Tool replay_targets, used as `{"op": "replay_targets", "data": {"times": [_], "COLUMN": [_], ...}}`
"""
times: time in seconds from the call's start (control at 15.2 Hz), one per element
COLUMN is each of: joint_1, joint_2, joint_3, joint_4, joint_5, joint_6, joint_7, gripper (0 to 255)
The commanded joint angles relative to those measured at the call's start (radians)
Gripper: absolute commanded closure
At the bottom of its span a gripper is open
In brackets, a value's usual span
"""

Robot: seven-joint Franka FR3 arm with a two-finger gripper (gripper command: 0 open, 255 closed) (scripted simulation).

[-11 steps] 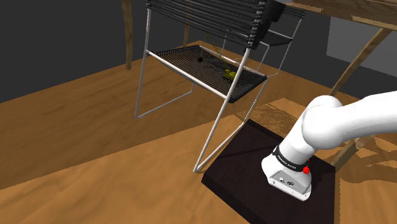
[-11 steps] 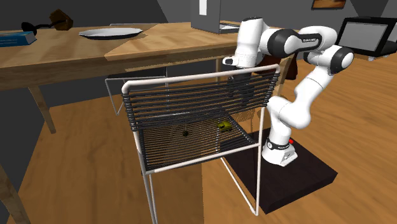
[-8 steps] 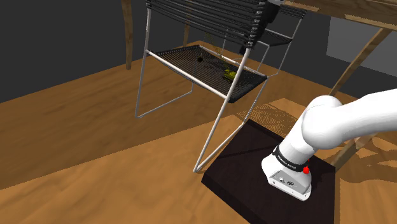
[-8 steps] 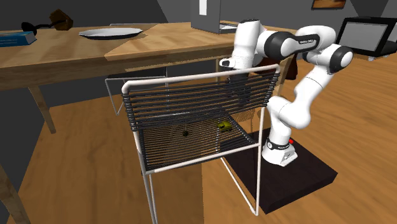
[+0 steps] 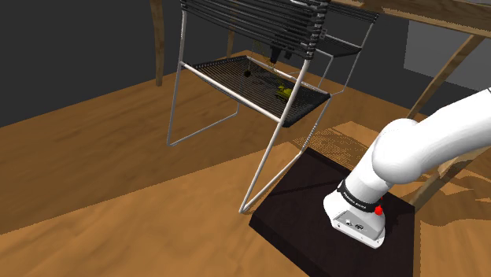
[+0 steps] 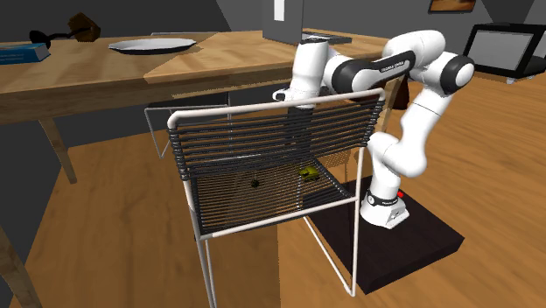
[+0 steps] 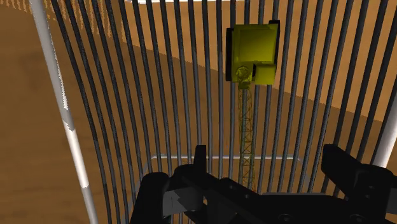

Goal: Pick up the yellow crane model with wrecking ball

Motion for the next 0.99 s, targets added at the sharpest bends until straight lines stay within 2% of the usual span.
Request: {"op": "replay_targets", "data": {"times": [0.0,0.53,0.59,0.92], "joint_1": [-0.006,-0.007,-0.006,-0.006], "joint_2": [0.026,0.029,0.029,0.028], "joint_3": [-0.002,-0.003,-0.003,-0.003], "joint_4": [-0.004,-0.09,-0.091,-0.091], "joint_5": [-0.006,-0.007,-0.006,-0.006], "joint_6": [0.034,0.122,0.123,0.123], "joint_7": [0.007,0.007,0.007,0.007], "gripper": [0,0,255,255]}}
